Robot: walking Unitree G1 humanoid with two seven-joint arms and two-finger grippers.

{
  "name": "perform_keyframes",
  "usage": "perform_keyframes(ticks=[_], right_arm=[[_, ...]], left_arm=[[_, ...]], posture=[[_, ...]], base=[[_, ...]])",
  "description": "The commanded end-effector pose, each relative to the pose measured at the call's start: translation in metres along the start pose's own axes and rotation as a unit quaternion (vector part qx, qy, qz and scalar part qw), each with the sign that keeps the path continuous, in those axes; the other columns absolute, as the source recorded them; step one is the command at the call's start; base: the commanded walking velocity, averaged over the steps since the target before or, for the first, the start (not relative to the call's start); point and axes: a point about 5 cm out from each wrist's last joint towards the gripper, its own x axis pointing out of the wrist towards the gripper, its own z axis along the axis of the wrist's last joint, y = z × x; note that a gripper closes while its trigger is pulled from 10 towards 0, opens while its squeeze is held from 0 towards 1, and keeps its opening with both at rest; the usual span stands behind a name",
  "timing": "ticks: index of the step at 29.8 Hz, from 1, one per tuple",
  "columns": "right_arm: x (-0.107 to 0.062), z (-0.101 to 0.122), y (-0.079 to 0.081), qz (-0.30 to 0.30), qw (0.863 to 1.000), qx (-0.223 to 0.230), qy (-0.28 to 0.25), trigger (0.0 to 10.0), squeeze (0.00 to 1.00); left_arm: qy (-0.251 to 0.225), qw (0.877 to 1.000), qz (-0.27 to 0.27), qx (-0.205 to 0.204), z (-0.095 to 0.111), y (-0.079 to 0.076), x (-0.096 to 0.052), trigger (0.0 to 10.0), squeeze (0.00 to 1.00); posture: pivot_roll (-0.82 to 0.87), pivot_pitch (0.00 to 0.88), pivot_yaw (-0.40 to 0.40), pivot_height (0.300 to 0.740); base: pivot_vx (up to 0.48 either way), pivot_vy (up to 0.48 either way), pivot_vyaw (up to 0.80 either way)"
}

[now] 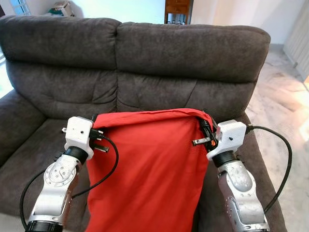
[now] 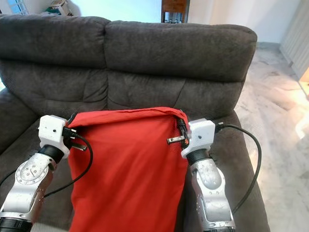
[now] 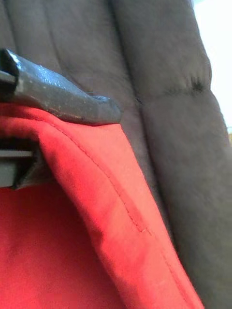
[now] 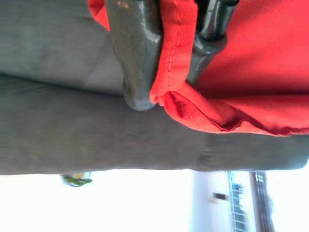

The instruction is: Move the pillow to the sofa from floor

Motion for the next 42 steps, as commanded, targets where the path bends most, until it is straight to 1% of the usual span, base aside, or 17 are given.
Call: perform_keyframes(ticks=[1,4,7,8,9,11,16,19,22,24,27,31,32,34,37,38,42], right_arm=[[0.002,0.019,-0.024,-0.061,0.997,-0.008,-0.039,10.0,0.0],[0.004,0.022,-0.028,-0.067,0.997,-0.007,-0.042,10.0,0.0],[0.004,0.02,-0.029,-0.068,0.997,-0.006,-0.035,10.0,0.0],[0.003,0.016,-0.028,-0.063,0.998,-0.008,-0.026,10.0,0.0],[0.002,0.014,-0.027,-0.054,0.998,-0.007,-0.021,10.0,0.0],[0.001,0.011,-0.023,-0.036,0.999,-0.009,-0.011,10.0,0.0],[-0.006,-0.002,-0.009,0.051,0.998,-0.026,0.023,10.0,0.0],[-0.007,-0.005,-0.008,0.06,0.997,-0.031,0.03,10.0,0.0],[-0.006,-0.015,-0.014,0.044,0.997,-0.036,0.054,10.0,0.0],[-0.006,-0.017,-0.015,0.042,0.997,-0.038,0.059,10.0,0.0],[-0.007,-0.023,-0.016,0.049,0.995,-0.044,0.077,10.0,0.0],[-0.007,-0.027,-0.015,0.051,0.995,-0.042,0.081,10.0,0.0],[-0.007,-0.027,-0.015,0.051,0.994,-0.043,0.081,10.0,0.0],[-0.002,-0.024,-0.017,0.047,0.995,-0.044,0.074,10.0,0.0],[0.002,-0.02,-0.019,0.041,0.996,-0.044,0.064,10.0,0.0],[0.004,-0.019,-0.021,0.034,0.997,-0.04,0.063,10.0,0.0],[0.006,-0.022,-0.022,0.023,0.997,-0.043,0.067,10.0,0.0]], left_arm=[[-0.041,0.998,0.043,0.007,0.021,0.021,0.003,10.0,0.0],[-0.034,0.999,0.039,0.005,0.02,0.02,0.002,10.0,0.0],[-0.007,1.0,-0.011,-0.007,0.012,0.011,0.0,10.0,0.0],[0.006,0.999,-0.043,-0.006,0.007,0.004,-0.004,10.0,0.0],[0.016,0.998,-0.064,0.002,0.004,-0.001,-0.007,10.0,0.0],[0.025,0.996,-0.086,0.002,0.001,-0.007,-0.009,10.0,0.0],[0.067,0.987,-0.149,0.001,-0.012,-0.024,-0.018,10.0,0.0],[0.076,0.986,-0.151,0.001,-0.017,-0.025,-0.019,10.0,0.0],[0.092,0.982,-0.166,-0.004,-0.021,-0.026,-0.022,10.0,0.0],[0.095,0.981,-0.17,-0.006,-0.022,-0.027,-0.022,10.0,0.0],[0.105,0.976,-0.19,-0.001,-0.023,-0.032,-0.025,10.0,0.0],[0.11,0.974,-0.199,0.007,-0.025,-0.035,-0.027,10.0,0.0],[0.109,0.975,-0.191,0.015,-0.025,-0.033,-0.026,10.0,0.0],[0.1,0.981,-0.164,0.016,-0.024,-0.027,-0.022,10.0,0.0],[0.087,0.986,-0.143,0.016,-0.019,-0.022,-0.019,10.0,0.0],[0.077,0.989,-0.128,0.014,-0.017,-0.019,-0.017,10.0,0.0],[0.071,0.991,-0.116,0.011,-0.016,-0.017,-0.015,10.0,0.0]], posture=[[0.01,0.041,0.034,0.74],[0.01,0.043,0.034,0.74],[0.01,0.044,0.034,0.74],[0.01,0.045,0.034,0.74],[0.01,0.046,0.036,0.74],[0.01,0.047,0.036,0.74],[0.01,0.049,0.037,0.74],[0.01,0.049,0.038,0.74],[0.01,0.045,0.039,0.74],[0.01,0.045,0.04,0.74],[0.01,0.039,0.04,0.74],[0.01,0.034,0.039,0.74],[0.01,0.032,0.039,0.74],[0.01,0.031,0.037,0.74],[0.01,0.032,0.034,0.74],[0.01,0.035,0.032,0.74],[0.01,0.041,0.029,0.74]], base=[[0.461,0.0,0.0],[0.456,0.0,0.0],[0.205,0.0,0.0],[0.0,0.0,0.0],[0.0,0.0,0.0],[0.0,0.0,0.0],[0.0,0.0,0.0],[0.0,0.0,0.0],[0.0,0.0,0.0],[0.0,0.0,0.0],[0.0,0.0,0.0],[0.0,0.0,0.0],[0.0,0.0,0.0],[0.0,0.0,0.0],[0.0,0.0,0.0],[0.0,0.0,0.0],[0.0,0.0,0.0]])
